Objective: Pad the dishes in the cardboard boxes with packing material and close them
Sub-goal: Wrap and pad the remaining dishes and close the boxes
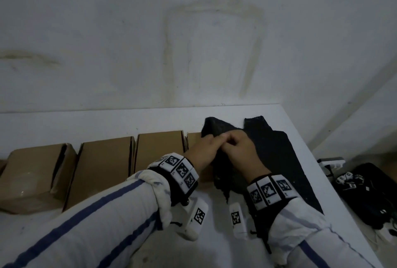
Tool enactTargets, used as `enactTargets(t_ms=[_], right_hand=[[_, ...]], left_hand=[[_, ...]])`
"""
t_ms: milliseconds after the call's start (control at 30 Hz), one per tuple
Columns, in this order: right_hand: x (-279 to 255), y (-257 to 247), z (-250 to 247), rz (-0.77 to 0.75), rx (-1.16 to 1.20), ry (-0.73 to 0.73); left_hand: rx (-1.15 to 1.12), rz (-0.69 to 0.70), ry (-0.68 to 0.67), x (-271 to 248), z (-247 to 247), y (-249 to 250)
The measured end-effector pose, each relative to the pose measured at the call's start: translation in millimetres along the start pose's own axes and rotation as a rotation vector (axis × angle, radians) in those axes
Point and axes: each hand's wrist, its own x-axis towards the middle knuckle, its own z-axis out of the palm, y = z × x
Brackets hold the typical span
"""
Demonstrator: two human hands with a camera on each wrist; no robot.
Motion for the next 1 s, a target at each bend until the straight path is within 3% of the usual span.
enactTargets(t_ms=[133, 233, 367, 600, 667, 733, 767, 800, 933, 1000], right_hand=[[1, -23, 20, -0.053, 0.005, -0.177], [3, -44, 41, -0.122, -0.157, -0.418], [-2, -85, 86, -0.08, -0.139, -0.688], [-6, -157, 186, -0.149, -0.575, -0.648], [-14, -186, 219, -0.196, -0.523, -0.734], [-25, -215, 251, -0.249, -0.397, -0.83], [-30, -228, 268, -0.263, -0.338, -0.862], [-35, -240, 286, -0.279, -0.291, -0.872], [-51, -273, 351, -0.318, -0.107, -0.824], [-56, -286, 374, -0.306, -0.039, -0.975]], left_hand=[[-0.054, 0.006, 0.182, -15, -42, -6], [-0.114, -0.01, 0.245, -37, -79, -13], [-0.273, 0.008, 0.298, -72, -133, -24], [0.067, 0.131, 0.754, -139, -239, -76], [0.258, 0.202, 0.581, -165, -270, -88], [0.329, 0.137, 0.35, -190, -299, -97], [0.281, 0.098, 0.302, -203, -312, -101], [0.229, 0.073, 0.303, -214, -326, -108], [0.244, 0.024, 0.575, -251, -384, -132], [0.198, 0.018, 0.683, -266, -409, -142]])
